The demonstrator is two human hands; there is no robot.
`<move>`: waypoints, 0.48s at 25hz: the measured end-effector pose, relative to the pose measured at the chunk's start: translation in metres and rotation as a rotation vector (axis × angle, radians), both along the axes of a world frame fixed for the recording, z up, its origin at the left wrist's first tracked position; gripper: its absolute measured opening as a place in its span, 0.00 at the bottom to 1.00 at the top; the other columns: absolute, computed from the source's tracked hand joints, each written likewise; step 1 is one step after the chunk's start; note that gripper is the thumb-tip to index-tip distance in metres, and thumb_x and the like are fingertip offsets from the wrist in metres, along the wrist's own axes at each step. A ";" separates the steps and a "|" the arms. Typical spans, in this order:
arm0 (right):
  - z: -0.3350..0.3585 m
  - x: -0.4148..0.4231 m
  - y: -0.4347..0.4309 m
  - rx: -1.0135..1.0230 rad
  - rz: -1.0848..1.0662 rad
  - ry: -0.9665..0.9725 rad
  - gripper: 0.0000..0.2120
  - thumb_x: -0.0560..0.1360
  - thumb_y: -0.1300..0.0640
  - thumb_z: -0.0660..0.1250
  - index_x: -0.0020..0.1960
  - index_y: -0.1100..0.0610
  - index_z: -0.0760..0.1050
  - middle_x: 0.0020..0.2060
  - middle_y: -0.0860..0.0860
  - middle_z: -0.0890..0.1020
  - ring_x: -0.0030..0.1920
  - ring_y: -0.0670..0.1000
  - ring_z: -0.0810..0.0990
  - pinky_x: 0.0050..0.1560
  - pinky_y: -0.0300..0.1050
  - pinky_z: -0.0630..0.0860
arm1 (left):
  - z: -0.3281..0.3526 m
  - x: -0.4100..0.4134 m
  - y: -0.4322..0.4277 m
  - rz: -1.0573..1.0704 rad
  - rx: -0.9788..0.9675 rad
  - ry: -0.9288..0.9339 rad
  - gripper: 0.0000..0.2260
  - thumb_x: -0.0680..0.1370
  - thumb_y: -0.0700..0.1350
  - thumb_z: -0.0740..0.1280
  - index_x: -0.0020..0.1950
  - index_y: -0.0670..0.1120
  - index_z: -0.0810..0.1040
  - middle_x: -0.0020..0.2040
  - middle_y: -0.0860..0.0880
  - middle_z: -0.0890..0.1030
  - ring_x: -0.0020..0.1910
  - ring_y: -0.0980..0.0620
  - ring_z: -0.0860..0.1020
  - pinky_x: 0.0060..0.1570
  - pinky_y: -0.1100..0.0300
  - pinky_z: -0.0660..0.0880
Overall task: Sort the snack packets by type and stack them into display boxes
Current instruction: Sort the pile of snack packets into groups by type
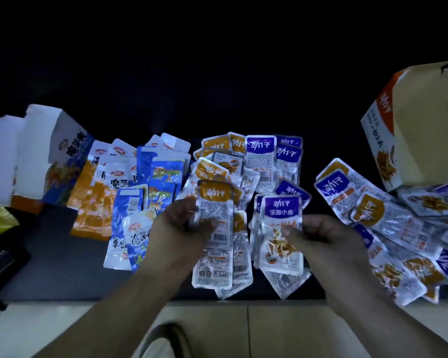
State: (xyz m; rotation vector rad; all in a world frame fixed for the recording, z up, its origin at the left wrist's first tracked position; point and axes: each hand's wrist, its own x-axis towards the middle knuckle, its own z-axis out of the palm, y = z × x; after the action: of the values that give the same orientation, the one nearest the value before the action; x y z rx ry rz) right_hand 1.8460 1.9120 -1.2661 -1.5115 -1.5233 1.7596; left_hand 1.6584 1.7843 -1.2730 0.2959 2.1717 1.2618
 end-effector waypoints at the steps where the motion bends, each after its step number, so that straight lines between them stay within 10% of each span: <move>1: -0.003 0.001 0.000 0.022 0.046 -0.039 0.10 0.71 0.60 0.79 0.44 0.46 0.82 0.37 0.41 0.85 0.38 0.39 0.84 0.42 0.39 0.78 | -0.005 -0.007 -0.004 -0.077 -0.106 0.122 0.20 0.73 0.45 0.80 0.63 0.48 0.81 0.52 0.55 0.85 0.51 0.53 0.83 0.48 0.61 0.80; 6: 0.007 0.012 0.003 0.268 0.260 -0.262 0.18 0.75 0.50 0.75 0.50 0.33 0.69 0.39 0.35 0.79 0.40 0.28 0.78 0.37 0.28 0.68 | 0.003 -0.012 -0.011 -0.392 -0.218 0.808 0.18 0.74 0.51 0.74 0.63 0.49 0.82 0.56 0.51 0.80 0.53 0.44 0.80 0.47 0.52 0.79; 12: 0.007 0.030 0.010 0.288 0.310 -0.248 0.15 0.77 0.51 0.72 0.58 0.34 0.73 0.49 0.34 0.80 0.51 0.31 0.78 0.50 0.39 0.76 | -0.013 0.037 0.010 -0.631 0.016 0.698 0.13 0.74 0.46 0.74 0.58 0.50 0.83 0.57 0.55 0.79 0.50 0.53 0.80 0.45 0.53 0.81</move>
State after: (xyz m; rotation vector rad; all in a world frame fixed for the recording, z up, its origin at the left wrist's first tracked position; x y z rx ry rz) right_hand 1.8759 1.9217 -1.2587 -1.4481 -2.1300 1.4566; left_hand 1.6952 1.7942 -1.2860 1.4776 2.2964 0.8706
